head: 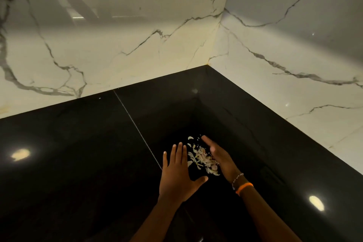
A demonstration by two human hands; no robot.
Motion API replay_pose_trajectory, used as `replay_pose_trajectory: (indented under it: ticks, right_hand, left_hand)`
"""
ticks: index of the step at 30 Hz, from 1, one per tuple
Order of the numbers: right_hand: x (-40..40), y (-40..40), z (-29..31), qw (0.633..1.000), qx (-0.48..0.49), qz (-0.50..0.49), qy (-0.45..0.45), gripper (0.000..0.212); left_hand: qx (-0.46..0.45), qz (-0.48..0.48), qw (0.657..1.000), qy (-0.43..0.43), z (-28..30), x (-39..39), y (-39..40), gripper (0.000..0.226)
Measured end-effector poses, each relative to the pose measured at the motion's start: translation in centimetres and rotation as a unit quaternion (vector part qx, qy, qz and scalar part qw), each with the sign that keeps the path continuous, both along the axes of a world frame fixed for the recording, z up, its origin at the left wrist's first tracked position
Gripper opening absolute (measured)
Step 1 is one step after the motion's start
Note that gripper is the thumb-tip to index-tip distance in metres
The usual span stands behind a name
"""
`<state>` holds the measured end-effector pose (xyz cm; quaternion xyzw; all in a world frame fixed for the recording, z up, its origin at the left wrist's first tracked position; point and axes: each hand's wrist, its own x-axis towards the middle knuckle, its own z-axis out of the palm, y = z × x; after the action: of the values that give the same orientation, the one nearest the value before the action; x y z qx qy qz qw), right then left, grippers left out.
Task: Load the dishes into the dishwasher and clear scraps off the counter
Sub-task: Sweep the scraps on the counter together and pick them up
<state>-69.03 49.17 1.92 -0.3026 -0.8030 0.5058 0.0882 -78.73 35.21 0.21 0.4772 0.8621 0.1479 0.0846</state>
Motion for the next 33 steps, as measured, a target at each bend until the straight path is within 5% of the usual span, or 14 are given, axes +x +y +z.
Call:
replay_pose_trajectory:
  ticks: [3, 7, 13, 19, 21, 23, 25, 27, 29, 31, 33]
  right_hand:
    - [-2.2, 2.2, 0.3, 0.995, 0.075, -0.047, -0.045, 0.072]
    - [-5.4, 3.1, -0.6, 0.967, 0.193, 0.082, -0.143, 0.063]
    - [-2.8, 1.5, -1.1, 0.981, 0.039, 0.178, -0.061, 0.049]
    - [2.2, 0.5, 1.3, 0.993, -0.095, 0.009, 0.073, 0.049]
    - [3.0, 0.0, 1.0, 0.992, -0.007, -0.108, 0.059, 0.046]
    - [3.2, -1.1, -0.2, 0.970, 0.154, -0.158, -0.104, 0.048]
    - [2.7, -2.8, -1.6, 0.908, 0.307, -0.089, -0.272, 0.062]
    - [1.8, -4.1, -2.2, 0.889, 0.344, -0.026, -0.301, 0.092]
    - [1.4, -4.5, -1.4, 0.925, 0.283, -0.038, -0.250, 0.103]
    - [1.6, -4.2, 0.9, 0.977, 0.114, -0.053, -0.173, 0.069]
    - [3.0, -3.8, 2.4, 0.988, 0.045, -0.081, -0.125, 0.063]
  left_hand:
    - [-0.002, 0.000, 1.000, 0.004, 0.0, 0.0, 0.0, 0.112]
    - [-0.005, 0.000, 1.000, 0.001, 0.3, 0.1, 0.0, 0.111]
    - [-0.015, -0.008, 1.000, 0.004, 0.2, 0.0, -0.1, 0.109]
    - [-0.017, -0.010, 1.000, 0.006, 0.0, 0.0, -0.1, 0.112]
    - [-0.026, -0.013, 1.000, 0.007, 0.1, -0.1, -0.1, 0.109]
    - [-0.044, -0.020, 0.999, 0.013, 0.3, -0.2, -0.1, 0.101]
    - [-0.048, -0.025, 0.998, 0.020, 0.3, -0.3, -0.2, 0.093]
    - [-0.049, -0.029, 0.998, 0.019, 0.2, -0.4, -0.4, 0.087]
    - [-0.051, -0.035, 0.998, 0.012, 0.0, -0.5, -0.4, 0.082]
    - [-0.031, -0.037, 0.999, -0.013, 0.3, -0.6, -0.4, 0.077]
    - [0.035, -0.006, 0.995, -0.092, 0.8, -0.8, -0.6, 0.072]
